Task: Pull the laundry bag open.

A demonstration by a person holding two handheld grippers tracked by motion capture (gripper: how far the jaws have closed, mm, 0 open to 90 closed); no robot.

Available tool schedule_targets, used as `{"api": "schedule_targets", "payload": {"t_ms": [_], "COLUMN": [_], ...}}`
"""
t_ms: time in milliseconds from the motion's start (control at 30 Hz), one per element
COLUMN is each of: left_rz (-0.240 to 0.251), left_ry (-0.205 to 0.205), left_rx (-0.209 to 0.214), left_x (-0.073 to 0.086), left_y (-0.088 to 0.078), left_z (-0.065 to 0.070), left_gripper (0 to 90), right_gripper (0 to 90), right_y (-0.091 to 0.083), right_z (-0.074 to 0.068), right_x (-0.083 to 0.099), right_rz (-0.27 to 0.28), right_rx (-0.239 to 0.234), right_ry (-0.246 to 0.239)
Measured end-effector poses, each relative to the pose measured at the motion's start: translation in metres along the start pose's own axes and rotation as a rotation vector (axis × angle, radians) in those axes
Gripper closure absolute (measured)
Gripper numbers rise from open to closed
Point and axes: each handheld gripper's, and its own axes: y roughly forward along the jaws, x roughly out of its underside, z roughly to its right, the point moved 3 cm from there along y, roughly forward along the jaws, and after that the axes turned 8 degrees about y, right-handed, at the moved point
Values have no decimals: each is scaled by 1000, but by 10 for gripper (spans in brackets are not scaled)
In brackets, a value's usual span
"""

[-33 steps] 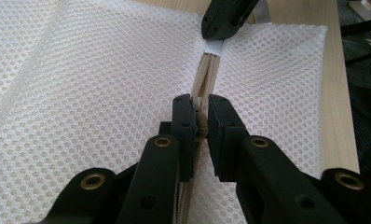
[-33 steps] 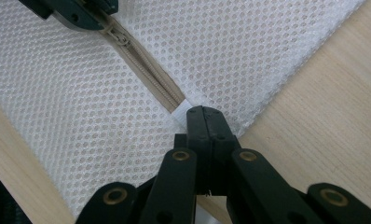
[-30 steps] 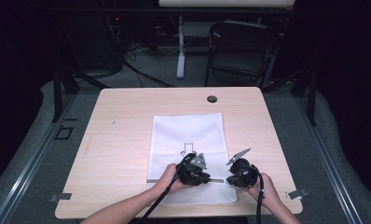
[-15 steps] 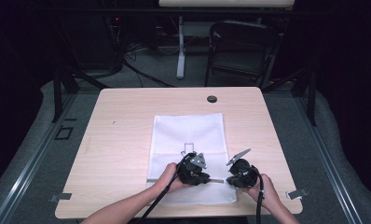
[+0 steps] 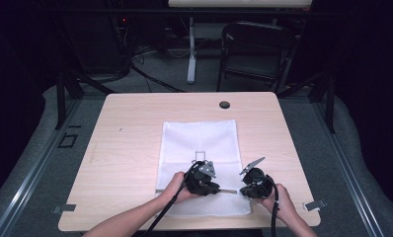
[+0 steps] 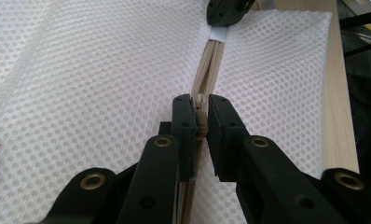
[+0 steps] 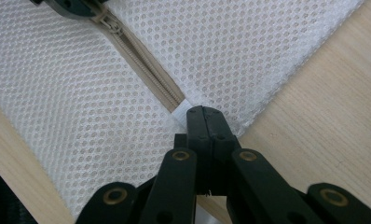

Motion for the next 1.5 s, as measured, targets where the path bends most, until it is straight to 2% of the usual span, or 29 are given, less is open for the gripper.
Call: {"api": "schedule_targets", "payload": {"t_ms": [33,233,267,300,333,400,467,600,767,833,1033,1233,1433,1500], "left_rz": [-18,9,-2,-7,12,1,22,10,29,22,23,21,6,15], "left_ry": [3,11,16,7,-3,3,-7,1,-3,-1,14,2,9,2], "left_rx": [-9,-2,-7,-8,0,-3,-3,-7,-4,-9,-13,-9,-23,-20], "left_x": [1,1,1,2,3,4,5,8,11,12,12,18,21,24], "left_y": [-2,-5,-6,-8,-9,-12,-15,-16,-20,-20,-21,-26,-31,-32], "left_z": [0,1,0,0,0,-1,-1,-1,0,0,1,0,0,-1], "left_gripper": [818,818,818,818,818,818,818,818,818,818,818,817,817,817], "right_gripper": [900,900,900,900,900,900,900,900,900,900,900,900,900,900], "right_y": [0,0,0,0,0,0,0,0,0,0,0,0,0,0], "right_z": [0,-1,-1,0,0,0,0,0,-1,-1,0,0,0,0], "right_x": [0,0,0,0,0,0,0,-1,-1,-1,-1,-1,0,-1], "right_rz": [0,-3,0,-5,-6,-6,-8,-9,-3,-1,-8,-12,-11,-10], "right_rx": [0,-2,-2,-3,-1,-5,-3,-3,-1,-13,-1,-4,-3,-2], "right_ry": [-1,0,4,-1,0,0,0,0,6,7,-2,0,1,0]}}
